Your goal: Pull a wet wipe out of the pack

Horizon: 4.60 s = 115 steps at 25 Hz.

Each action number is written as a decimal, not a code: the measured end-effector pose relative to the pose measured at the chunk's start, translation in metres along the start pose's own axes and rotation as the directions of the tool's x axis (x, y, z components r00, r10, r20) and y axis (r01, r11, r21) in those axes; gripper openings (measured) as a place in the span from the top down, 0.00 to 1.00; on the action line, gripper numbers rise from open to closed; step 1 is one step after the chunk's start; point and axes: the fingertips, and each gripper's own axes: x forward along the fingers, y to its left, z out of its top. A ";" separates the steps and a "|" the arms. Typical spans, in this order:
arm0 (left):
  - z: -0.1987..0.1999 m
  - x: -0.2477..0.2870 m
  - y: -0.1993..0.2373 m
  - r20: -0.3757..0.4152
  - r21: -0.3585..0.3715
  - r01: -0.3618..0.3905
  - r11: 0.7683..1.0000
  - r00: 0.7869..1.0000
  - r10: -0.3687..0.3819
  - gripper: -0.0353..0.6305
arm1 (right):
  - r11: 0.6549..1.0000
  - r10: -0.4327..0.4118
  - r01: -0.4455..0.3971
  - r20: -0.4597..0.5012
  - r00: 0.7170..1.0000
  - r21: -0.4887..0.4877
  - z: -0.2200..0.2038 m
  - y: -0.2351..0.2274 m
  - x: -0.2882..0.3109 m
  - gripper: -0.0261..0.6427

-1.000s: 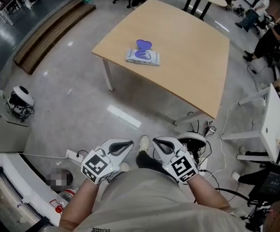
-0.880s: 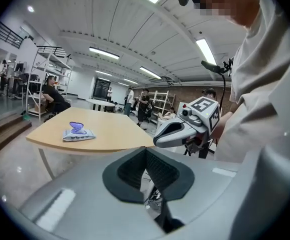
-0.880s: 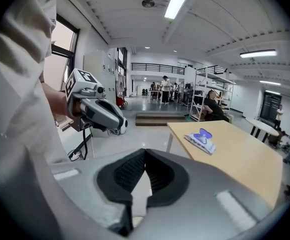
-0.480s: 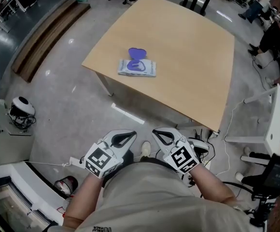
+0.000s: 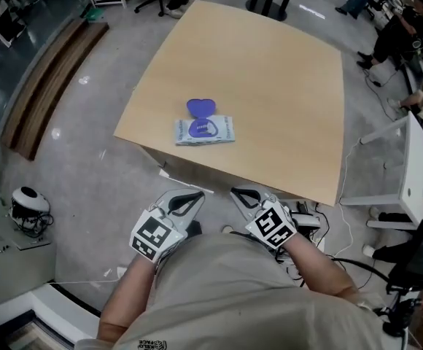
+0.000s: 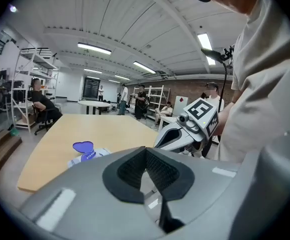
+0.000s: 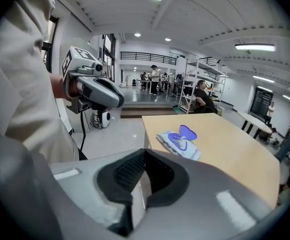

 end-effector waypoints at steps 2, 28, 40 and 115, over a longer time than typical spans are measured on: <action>0.005 0.004 0.023 -0.025 0.052 0.036 0.998 0.999 -0.035 0.94 | 0.999 -0.025 0.025 -0.012 1.000 0.021 0.010 -0.014 0.017 0.96; -0.033 0.233 0.167 -0.536 0.534 0.247 0.809 0.839 0.097 0.81 | 0.997 0.069 -0.062 -0.138 0.988 0.053 -0.058 -0.194 0.162 0.96; -0.082 0.268 0.190 -0.747 0.548 0.455 0.702 0.644 0.167 0.72 | 0.990 0.134 -0.137 -0.105 0.985 -0.024 -0.079 -0.210 0.186 0.96; -0.079 0.148 0.261 -0.585 -0.179 -0.164 0.970 0.811 0.029 0.94 | 0.974 0.140 -0.179 -0.252 0.958 -0.140 -0.088 -0.187 0.228 0.96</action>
